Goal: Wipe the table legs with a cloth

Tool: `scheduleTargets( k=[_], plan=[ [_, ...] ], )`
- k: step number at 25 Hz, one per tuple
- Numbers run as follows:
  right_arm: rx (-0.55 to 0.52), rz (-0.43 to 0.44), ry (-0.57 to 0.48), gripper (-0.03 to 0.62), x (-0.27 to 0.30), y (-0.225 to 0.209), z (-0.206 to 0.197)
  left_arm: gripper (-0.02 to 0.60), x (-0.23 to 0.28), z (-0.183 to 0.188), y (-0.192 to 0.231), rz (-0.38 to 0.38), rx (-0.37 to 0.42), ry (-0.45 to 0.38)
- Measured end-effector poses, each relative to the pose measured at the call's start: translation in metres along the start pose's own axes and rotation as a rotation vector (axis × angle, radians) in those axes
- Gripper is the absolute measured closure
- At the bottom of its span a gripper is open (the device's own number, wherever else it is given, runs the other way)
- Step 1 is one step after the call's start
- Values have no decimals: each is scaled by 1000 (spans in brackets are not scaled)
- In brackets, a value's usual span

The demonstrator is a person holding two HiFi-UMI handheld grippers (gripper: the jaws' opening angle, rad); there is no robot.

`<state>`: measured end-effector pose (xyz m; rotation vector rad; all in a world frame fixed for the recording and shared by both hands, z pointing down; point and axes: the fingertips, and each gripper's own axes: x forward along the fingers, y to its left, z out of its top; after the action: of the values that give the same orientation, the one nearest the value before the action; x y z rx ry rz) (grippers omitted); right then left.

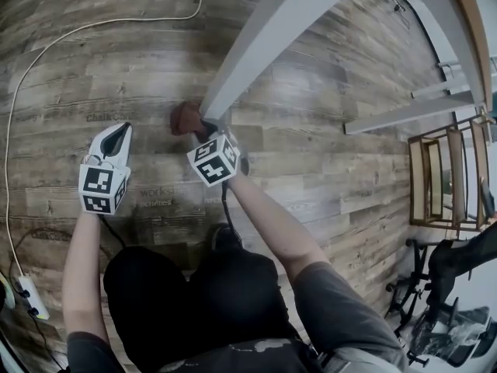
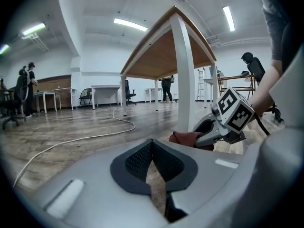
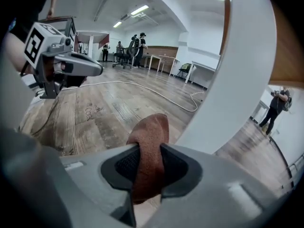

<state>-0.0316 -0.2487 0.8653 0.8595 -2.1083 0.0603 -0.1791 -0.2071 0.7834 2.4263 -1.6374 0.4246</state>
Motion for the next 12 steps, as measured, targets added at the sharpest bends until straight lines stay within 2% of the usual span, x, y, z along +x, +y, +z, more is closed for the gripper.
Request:
scheduleTargets(
  k=[8,12],
  plan=[
    [-29,147,-126,503,-23,24,31,563,-2,13,16,52,-30,-25],
    [-63,173,-174,503,-42,24,58,563,-10,38,23,79,-20,-27]
  ],
)
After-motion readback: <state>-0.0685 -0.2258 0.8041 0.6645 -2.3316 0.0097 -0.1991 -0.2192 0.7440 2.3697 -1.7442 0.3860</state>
